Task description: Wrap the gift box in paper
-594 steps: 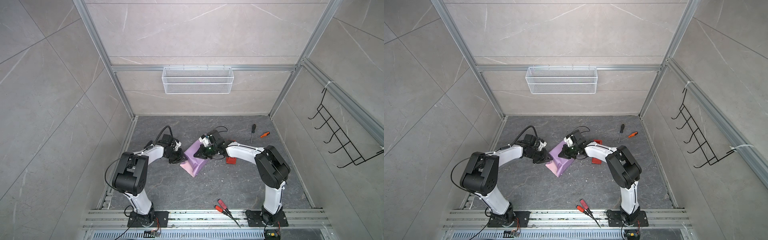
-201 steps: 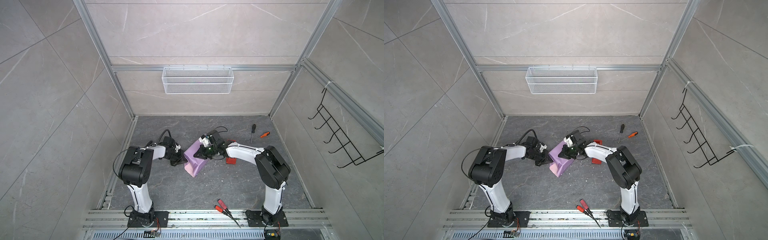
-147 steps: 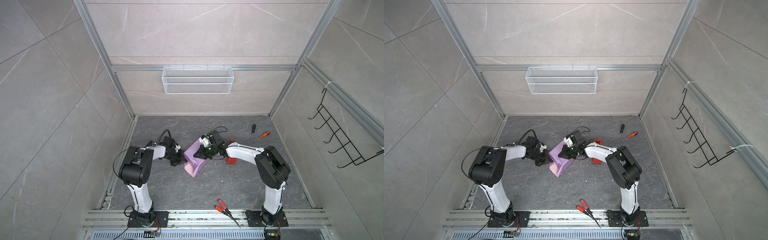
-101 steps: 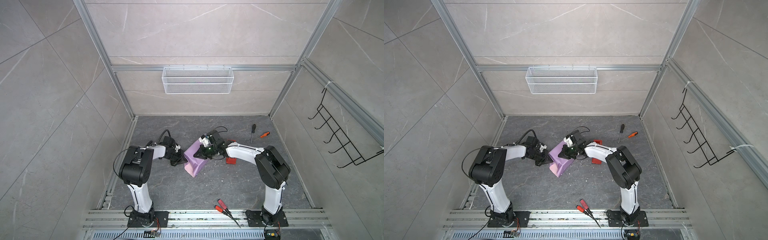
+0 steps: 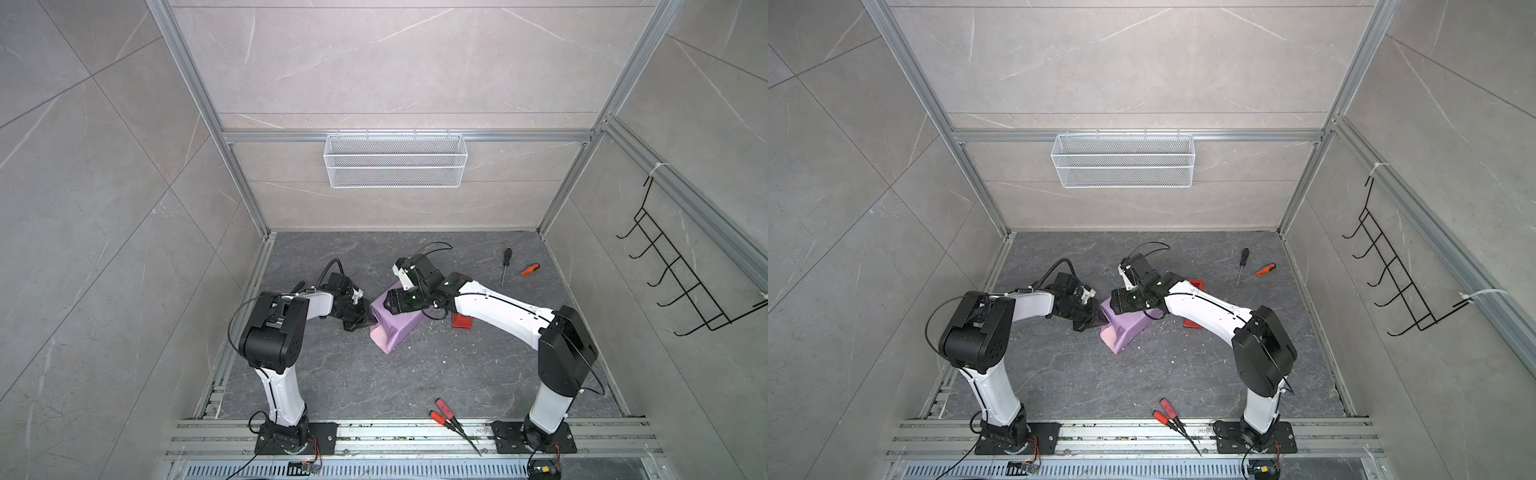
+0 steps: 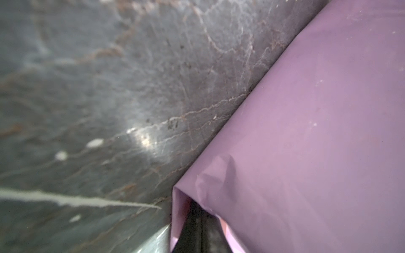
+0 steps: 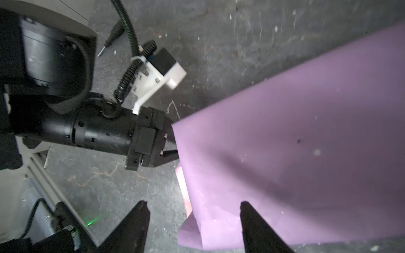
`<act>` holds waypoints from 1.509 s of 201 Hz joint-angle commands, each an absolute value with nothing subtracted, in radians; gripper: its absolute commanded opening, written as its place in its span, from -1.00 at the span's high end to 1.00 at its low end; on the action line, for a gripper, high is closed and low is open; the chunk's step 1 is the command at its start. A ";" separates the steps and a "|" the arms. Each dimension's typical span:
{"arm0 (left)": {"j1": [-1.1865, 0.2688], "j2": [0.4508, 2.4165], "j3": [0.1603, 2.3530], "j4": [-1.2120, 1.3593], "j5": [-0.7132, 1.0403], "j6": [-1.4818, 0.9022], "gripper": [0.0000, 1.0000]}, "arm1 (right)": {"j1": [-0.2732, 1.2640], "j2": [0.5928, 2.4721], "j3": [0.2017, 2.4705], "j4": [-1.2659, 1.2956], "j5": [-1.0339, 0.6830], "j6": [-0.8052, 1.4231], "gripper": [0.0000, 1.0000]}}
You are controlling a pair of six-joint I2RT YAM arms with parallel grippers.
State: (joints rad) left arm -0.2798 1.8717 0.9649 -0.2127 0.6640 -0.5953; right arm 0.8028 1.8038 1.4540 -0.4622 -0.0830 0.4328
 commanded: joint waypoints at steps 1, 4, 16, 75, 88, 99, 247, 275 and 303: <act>-0.284 1.891 0.949 -0.219 0.614 -0.591 1.00 | 0.859 1.842 1.492 -0.524 0.166 0.282 -0.55; -0.284 1.891 0.952 -0.224 0.612 -0.588 1.00 | 0.867 1.849 1.493 -0.520 0.184 0.270 -0.56; -0.285 1.889 0.957 -0.240 0.618 -0.583 1.00 | 0.890 1.866 1.488 -0.493 0.221 0.214 -0.58; -0.284 1.885 0.951 -0.226 0.628 -0.585 1.00 | 0.940 1.876 1.350 -0.216 0.253 0.018 -0.61; -0.284 1.886 0.937 -0.203 0.628 -0.593 1.00 | 0.940 1.887 1.317 -0.158 0.237 -0.009 -0.61; -0.284 1.888 0.945 -0.214 0.620 -0.588 1.00 | 0.940 1.901 1.301 -0.132 0.237 -0.012 -0.61; -0.283 1.883 0.949 -0.222 0.623 -0.576 1.00 | 0.966 2.091 1.295 -0.143 0.449 -0.059 -0.57; -0.285 1.882 0.942 -0.207 0.639 -0.582 1.00 | 0.970 2.107 1.270 -0.121 0.464 -0.049 -0.53; -0.283 1.864 0.953 -0.238 0.623 -0.566 1.00 | 0.969 2.123 1.257 -0.130 0.494 -0.023 -0.49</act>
